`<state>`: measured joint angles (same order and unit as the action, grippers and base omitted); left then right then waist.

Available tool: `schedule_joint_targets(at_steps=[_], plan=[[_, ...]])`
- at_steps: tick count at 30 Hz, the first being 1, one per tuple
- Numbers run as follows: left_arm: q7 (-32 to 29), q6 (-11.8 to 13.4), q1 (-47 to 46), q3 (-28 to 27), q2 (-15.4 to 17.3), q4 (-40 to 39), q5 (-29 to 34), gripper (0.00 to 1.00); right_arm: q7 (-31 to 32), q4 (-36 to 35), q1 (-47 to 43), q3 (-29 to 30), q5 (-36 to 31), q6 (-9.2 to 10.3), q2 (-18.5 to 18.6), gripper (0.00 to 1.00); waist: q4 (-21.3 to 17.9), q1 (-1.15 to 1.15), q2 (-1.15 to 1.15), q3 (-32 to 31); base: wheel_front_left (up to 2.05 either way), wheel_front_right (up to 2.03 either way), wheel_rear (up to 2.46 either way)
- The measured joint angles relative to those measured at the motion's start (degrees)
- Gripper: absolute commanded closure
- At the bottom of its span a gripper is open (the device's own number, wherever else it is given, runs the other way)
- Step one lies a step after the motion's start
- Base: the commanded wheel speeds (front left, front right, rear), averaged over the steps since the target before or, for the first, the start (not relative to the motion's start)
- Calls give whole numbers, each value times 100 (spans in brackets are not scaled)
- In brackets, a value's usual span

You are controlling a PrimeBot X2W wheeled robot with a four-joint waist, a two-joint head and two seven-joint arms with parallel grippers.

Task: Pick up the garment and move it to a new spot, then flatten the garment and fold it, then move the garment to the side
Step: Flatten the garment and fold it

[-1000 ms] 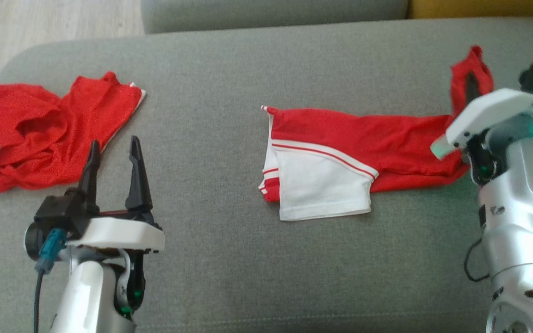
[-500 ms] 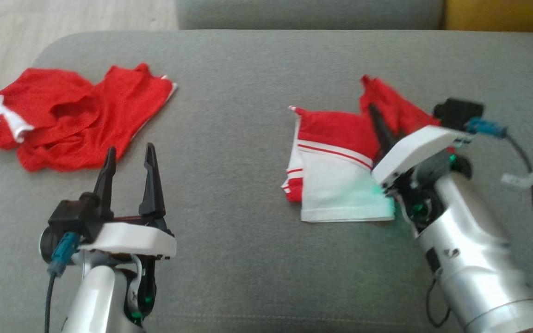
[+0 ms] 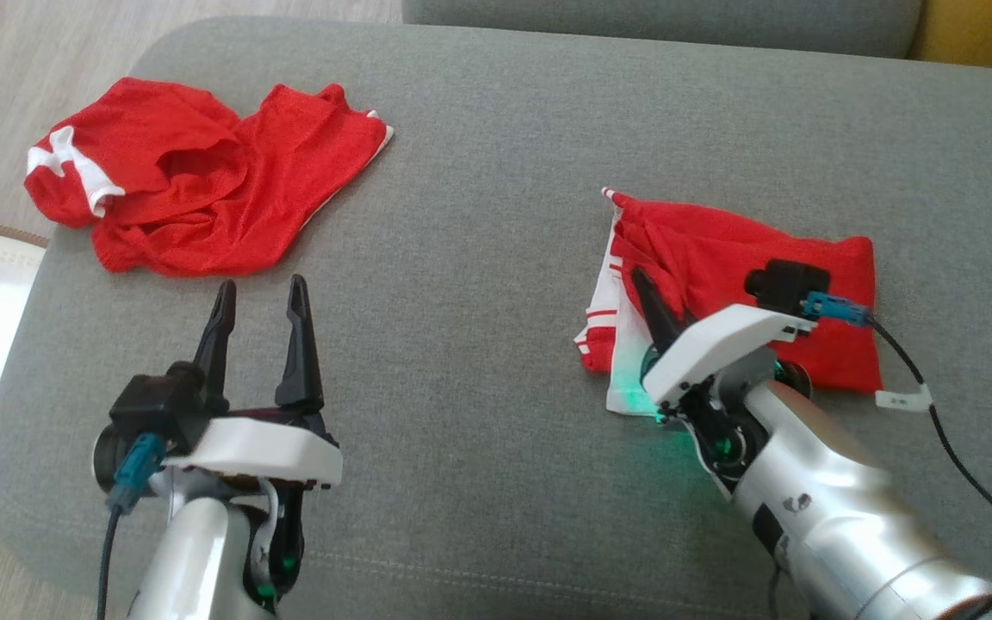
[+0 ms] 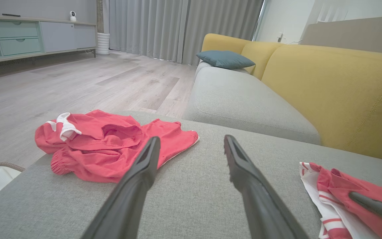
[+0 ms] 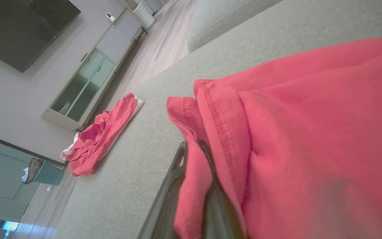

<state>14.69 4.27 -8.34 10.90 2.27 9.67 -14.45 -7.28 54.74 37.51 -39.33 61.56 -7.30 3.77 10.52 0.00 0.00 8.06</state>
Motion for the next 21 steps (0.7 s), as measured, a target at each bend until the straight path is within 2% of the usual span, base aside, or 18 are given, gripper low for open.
schedule_joint_targets(at_steps=[5, 6, 7, 11, 18, 21], plan=[[0, 3, -2, 7, 0, 1, -1, 0, -230, 90, 211, -559, 397, 0, 1, 100, 6, 0, 0, 26, 0, 0, 0], [0, 7, -3, 10, 0, 1, -2, 0, -297, 123, 254, -689, 486, 0, 1, 56, 1, 0, 0, 31, 0, 0, 0], [0, 9, -3, 14, 0, 2, -12, 0, -372, 175, 303, -816, 531, 0, 1, 0, -6, 0, 0, 35, 0, 0, 0], [0, 11, -5, 15, 0, 5, -83, 0, -542, 177, 445, -1240, 832, 0, 3, 0, -66, 0, 0, 46, 0, 0, 0], [0, 21, -4, -56, -1, 15, -83, 0, -653, -374, 753, -1820, 1291, 0, 2, 0, -291, 0, 0, -64, 0, 0, 0], [0, 20, -2, -80, 0, -37, -83, 0, -693, -377, 933, -1849, 1128, 0, -3, 0, -414, 0, 0, -161, 0, 0, 0]])
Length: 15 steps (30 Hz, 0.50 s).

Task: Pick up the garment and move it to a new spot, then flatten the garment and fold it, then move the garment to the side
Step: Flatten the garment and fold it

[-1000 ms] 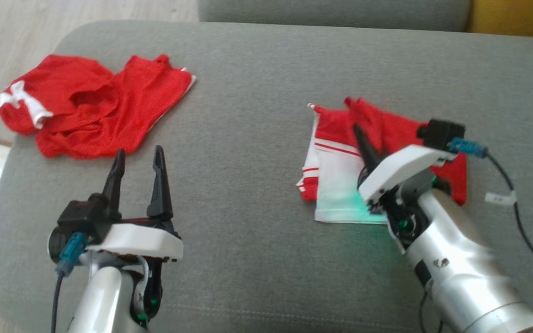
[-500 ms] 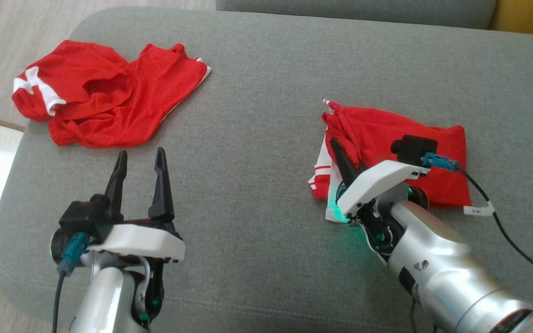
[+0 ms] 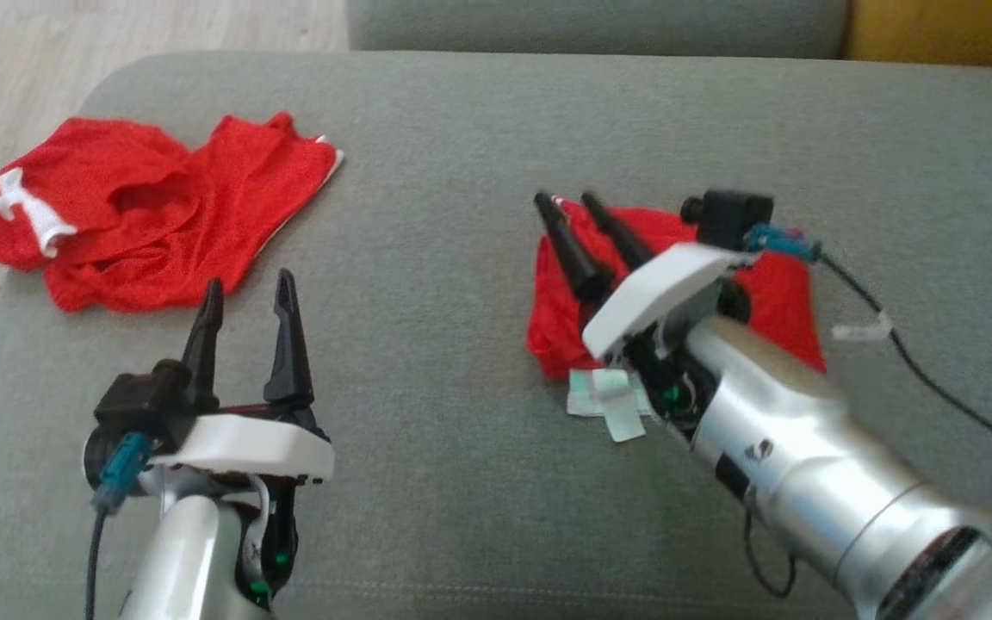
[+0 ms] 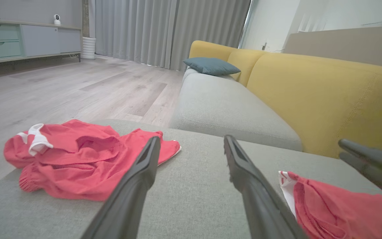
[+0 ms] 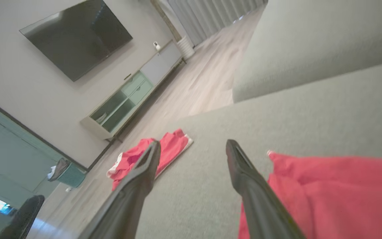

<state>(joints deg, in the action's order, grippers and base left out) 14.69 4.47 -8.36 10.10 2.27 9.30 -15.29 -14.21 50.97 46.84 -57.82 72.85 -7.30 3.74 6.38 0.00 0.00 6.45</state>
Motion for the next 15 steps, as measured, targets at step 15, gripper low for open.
schedule_joint_targets(at_steps=[15], plan=[[1, 21, 1, -152, -1, -498, 13, 0, -16, -871, -1003, 3506, -5056, 0, 967, 0, -615, 0, 0, -266, 0, 0, 0]])
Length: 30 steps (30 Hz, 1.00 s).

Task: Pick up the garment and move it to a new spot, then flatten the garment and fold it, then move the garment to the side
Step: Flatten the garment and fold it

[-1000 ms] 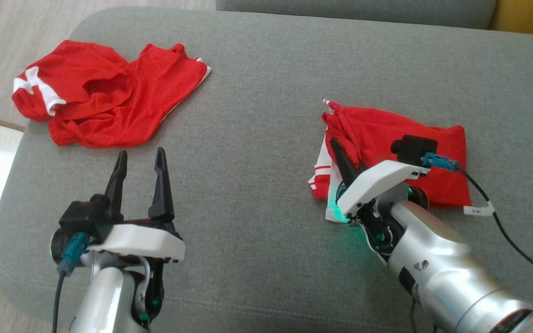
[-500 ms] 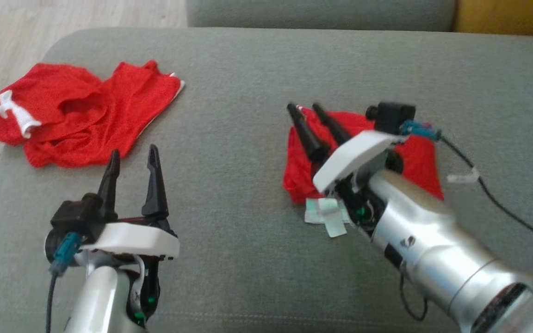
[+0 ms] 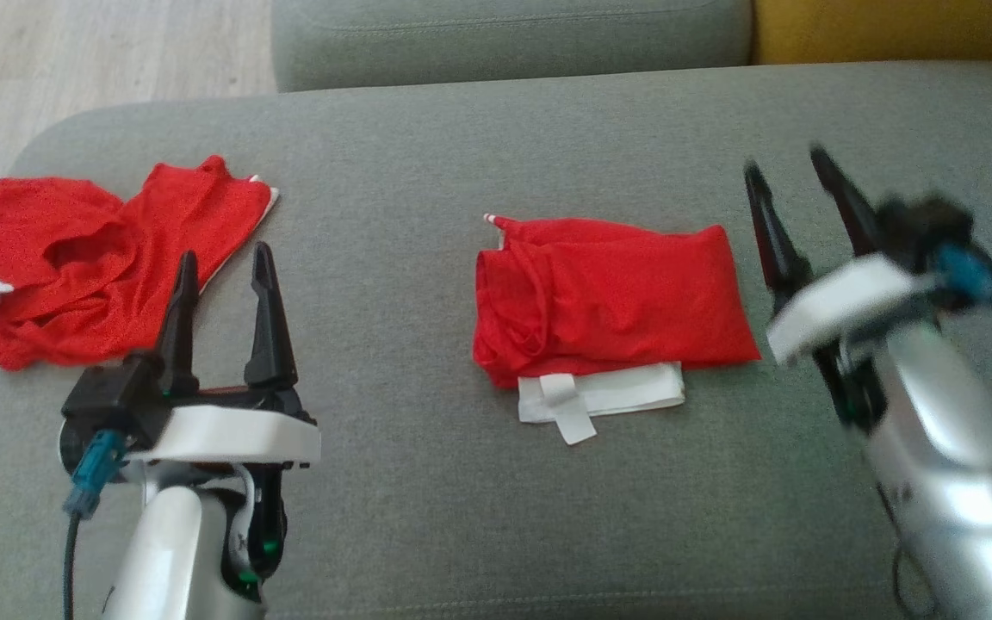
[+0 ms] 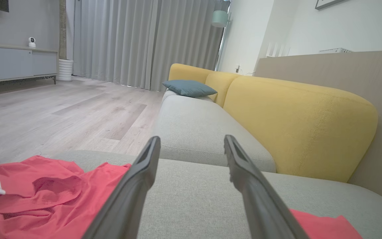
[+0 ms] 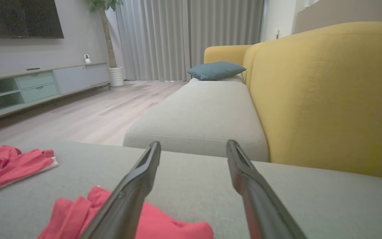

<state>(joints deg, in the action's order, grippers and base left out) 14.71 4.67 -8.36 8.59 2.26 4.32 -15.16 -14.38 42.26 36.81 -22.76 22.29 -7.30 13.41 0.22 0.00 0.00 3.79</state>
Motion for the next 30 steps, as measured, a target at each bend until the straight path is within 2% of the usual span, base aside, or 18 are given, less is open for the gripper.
schedule_joint_targets(at_steps=[3, 5, 8, 15, 24, 25, 26, 30], plan=[[0, 34, 1, 22, 2, -13, 57, 0, 0, -521, -817, 808, -749, 0, -153, 0, -88, 0, 0, -19, 0, 0, 0], [0, 18, 7, 88, 2, -3, 169, 0, 0, -1035, -1460, 1459, -1274, 0, -500, 0, -163, 0, 0, -40, 0, 0, 0], [0, 9, 42, 152, 2, -3, 261, 0, 0, -1489, -1909, 1820, -1694, 0, -828, 0, -230, 0, 0, -46, 0, 0, 0], [0, -14, 438, 182, 3, -10, 347, 0, 0, -2001, -2459, 2174, -1992, 0, -985, 0, -310, 0, 0, -42, 0, 0, 0], [0, -19, 471, 180, 5, -38, 347, 0, 0, -2148, -2581, 2178, -1790, 0, -1034, 0, -303, 0, 0, -24, 0, 0, 0], [0, -21, 469, 181, 5, -40, 347, 0, 0, -2151, -2581, 2178, -1757, 0, -1034, 27, -289, 0, 0, -11, 0, 0, 0], [0, -23, 464, 187, 5, -40, 347, 0, 0, -2150, -2580, 2169, -1720, 0, -1034, 100, -270, 0, 0, 6, 0, 0, 0], [0, -73, 430, 254, 7, -41, 347, 0, 0, -2107, -2548, 1875, -1681, 0, -1034, 100, -140, 0, 0, 122, 0, 0, 0]])
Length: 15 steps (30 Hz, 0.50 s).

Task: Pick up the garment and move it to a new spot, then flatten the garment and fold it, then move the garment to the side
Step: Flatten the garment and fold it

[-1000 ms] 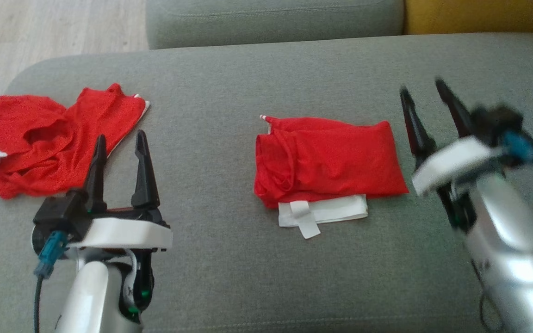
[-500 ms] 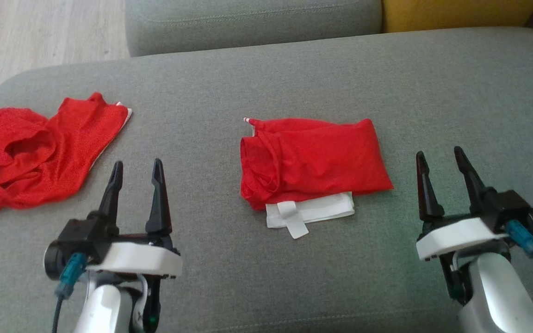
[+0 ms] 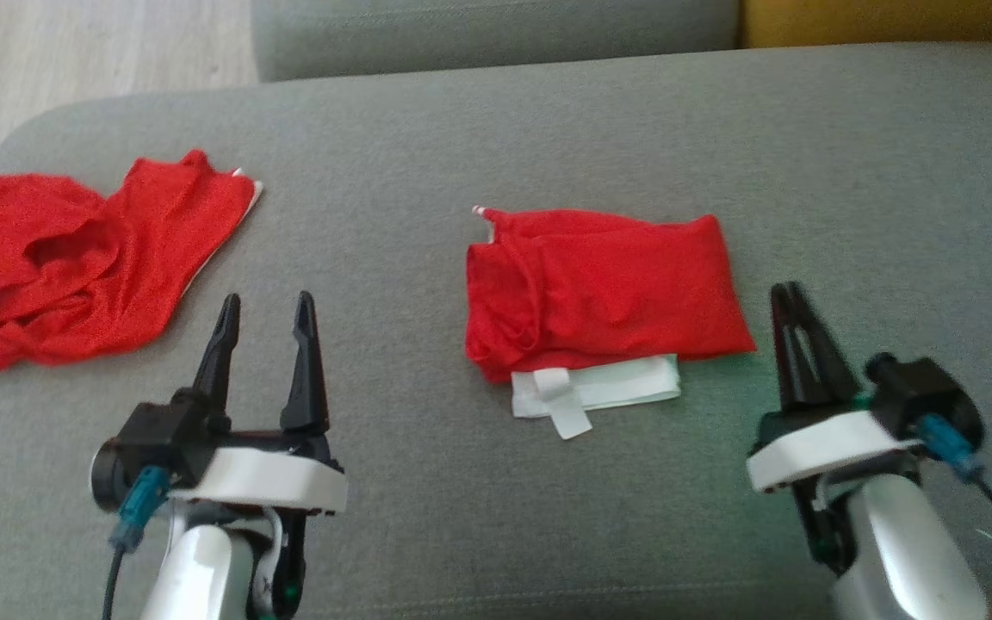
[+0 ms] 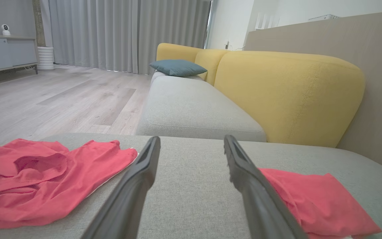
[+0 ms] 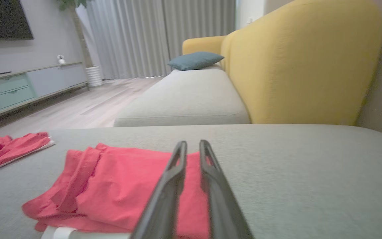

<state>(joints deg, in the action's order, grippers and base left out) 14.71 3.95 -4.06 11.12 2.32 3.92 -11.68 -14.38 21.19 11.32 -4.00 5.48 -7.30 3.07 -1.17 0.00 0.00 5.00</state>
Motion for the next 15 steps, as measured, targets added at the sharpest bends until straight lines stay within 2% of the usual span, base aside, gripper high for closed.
schedule_joint_targets(at_steps=[8, 15], plan=[[0, 8, -364, 322, -1, 4, -64, 0, 135, 756, 873, -568, 107, 0, 0, 100, 469, 0, 0, 414, 0, 0, 0], [0, 15, -518, 427, 1, 27, -109, 0, 134, 1925, 1784, -848, 266, 0, 14, 100, 981, 0, 0, 858, 0, 0, 0]])
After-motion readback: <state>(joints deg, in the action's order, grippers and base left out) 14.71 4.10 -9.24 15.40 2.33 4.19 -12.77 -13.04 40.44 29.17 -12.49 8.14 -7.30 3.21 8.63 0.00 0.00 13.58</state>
